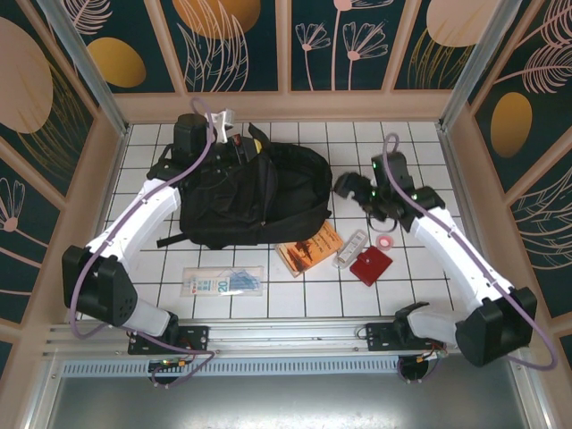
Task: Pack the student bag
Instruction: Pick up the personal item from the middle-right of the table.
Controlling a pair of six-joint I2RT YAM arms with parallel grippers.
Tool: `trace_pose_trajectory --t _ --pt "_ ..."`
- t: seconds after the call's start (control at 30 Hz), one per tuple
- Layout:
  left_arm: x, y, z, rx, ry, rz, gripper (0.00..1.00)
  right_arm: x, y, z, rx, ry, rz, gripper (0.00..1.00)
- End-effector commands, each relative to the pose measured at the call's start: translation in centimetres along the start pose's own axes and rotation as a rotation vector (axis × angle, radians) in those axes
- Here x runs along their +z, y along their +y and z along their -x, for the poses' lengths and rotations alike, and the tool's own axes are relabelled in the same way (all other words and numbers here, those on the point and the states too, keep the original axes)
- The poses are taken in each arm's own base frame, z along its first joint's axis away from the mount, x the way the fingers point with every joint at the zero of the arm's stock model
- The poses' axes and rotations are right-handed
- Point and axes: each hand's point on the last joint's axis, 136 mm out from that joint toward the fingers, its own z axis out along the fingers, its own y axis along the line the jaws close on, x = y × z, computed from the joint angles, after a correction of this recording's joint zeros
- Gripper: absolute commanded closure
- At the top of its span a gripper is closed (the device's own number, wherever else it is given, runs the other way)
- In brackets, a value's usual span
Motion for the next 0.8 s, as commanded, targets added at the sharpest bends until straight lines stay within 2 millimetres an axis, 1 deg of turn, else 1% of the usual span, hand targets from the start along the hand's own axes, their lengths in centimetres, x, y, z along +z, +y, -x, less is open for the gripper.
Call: trace_pose_trajectory --t 0.0,0.1,0.17,0.23,0.27,0.33,0.37,0.47,0.53,0.67,0.77 --pt "-1.4 -1.6 2.3 0.079 -0.112 -0.025 1.00 -0.6 -4.5 -1.4 0.062 -0.015 -0.062 0.01" --pt "-1.4 -1.4 2.1 0.078 -0.108 -0.027 1.00 -1.1 -7.3 -1.5 0.154 -0.045 -0.053 0.01" --pt "-1.4 -1.4 2.0 0.078 -0.108 -0.027 1.00 -0.6 -9.1 -1.9 0.188 -0.025 -0.095 0.01" --pt "-1.4 -1.3 1.8 0.075 -0.106 -0.027 1.00 0.5 -10.8 -3.0 0.207 0.033 -0.158 0.01" --pt "-1.4 -1.3 1.7 0.073 -0.104 -0.029 1.00 0.9 -11.7 -3.5 0.216 0.058 -0.206 0.05" --pt "-1.4 -1.1 1.5 0.071 -0.102 -0.028 1.00 1.5 -14.0 -4.0 0.238 0.090 -0.335 0.20" --pt "-1.5 -1.1 1.5 0.073 -0.105 -0.027 1.00 1.6 -15.2 -4.2 0.256 0.102 -0.408 0.23" --pt "-1.5 -1.2 1.5 0.077 -0.106 -0.028 1.00 2.6 -16.7 -4.6 0.261 0.165 -0.507 0.23" --pt "-1.7 -1.3 1.6 0.079 -0.111 -0.029 1.00 3.1 -17.6 -5.0 0.262 0.211 -0.580 0.20" --pt "-1.8 -1.4 1.5 0.082 -0.112 -0.033 1.00 4.3 -18.4 -5.4 0.233 0.274 -0.629 0.09" --pt "-1.9 -1.5 1.5 0.085 -0.112 -0.037 1.00 5.0 -18.1 -4.7 0.220 0.274 -0.617 0.05"
